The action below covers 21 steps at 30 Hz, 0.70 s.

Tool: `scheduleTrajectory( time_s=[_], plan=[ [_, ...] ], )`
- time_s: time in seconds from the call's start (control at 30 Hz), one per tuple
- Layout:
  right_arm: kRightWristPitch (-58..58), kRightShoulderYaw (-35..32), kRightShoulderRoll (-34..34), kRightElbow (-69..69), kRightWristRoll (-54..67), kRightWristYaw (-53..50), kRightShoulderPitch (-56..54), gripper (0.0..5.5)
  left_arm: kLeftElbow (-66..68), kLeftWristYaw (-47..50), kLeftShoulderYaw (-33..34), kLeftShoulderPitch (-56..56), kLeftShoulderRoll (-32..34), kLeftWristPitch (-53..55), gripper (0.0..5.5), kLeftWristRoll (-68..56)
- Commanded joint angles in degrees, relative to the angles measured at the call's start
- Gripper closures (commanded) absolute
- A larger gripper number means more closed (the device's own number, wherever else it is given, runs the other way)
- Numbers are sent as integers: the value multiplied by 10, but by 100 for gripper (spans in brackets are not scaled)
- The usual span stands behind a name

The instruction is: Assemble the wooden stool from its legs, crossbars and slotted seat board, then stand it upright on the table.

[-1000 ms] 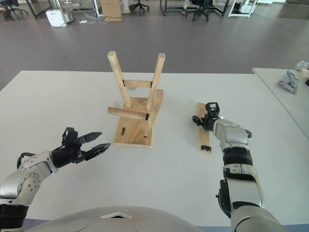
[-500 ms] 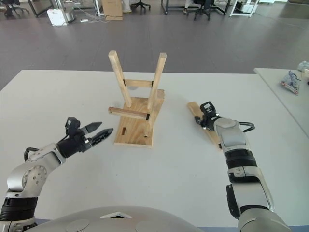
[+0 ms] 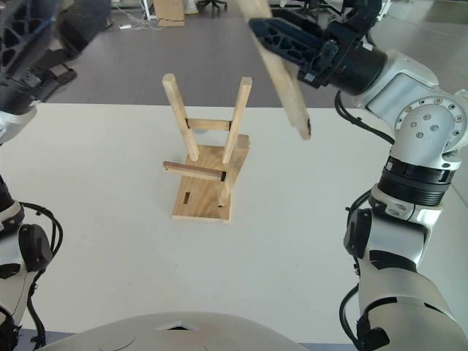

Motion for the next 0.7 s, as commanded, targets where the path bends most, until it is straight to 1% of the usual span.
scheduleTrajectory(
  time_s=[0.03, 0.13, 0.33, 0.5, 0.7],
  plan=[
    [60, 4, -10, -26, 73, 7, -18, 343, 9, -10, -30, -39, 4, 26, 79, -11],
    [83, 9, -14, -35, 110, 10, -20, 343, 16, -14, -42, -41, 6, 38, 79, -11],
    [94, 23, -12, -52, 146, 0, -14, 343, 14, -7, -51, -43, -2, 32, 79, 1],
    [80, 56, 2, -65, 139, -14, -9, 343, -9, 3, -71, -45, -31, 7, 79, 39],
    [70, 65, 8, -61, 137, -25, -12, 343, -27, 26, -73, -44, -70, -37, 79, 80]
  ],
)
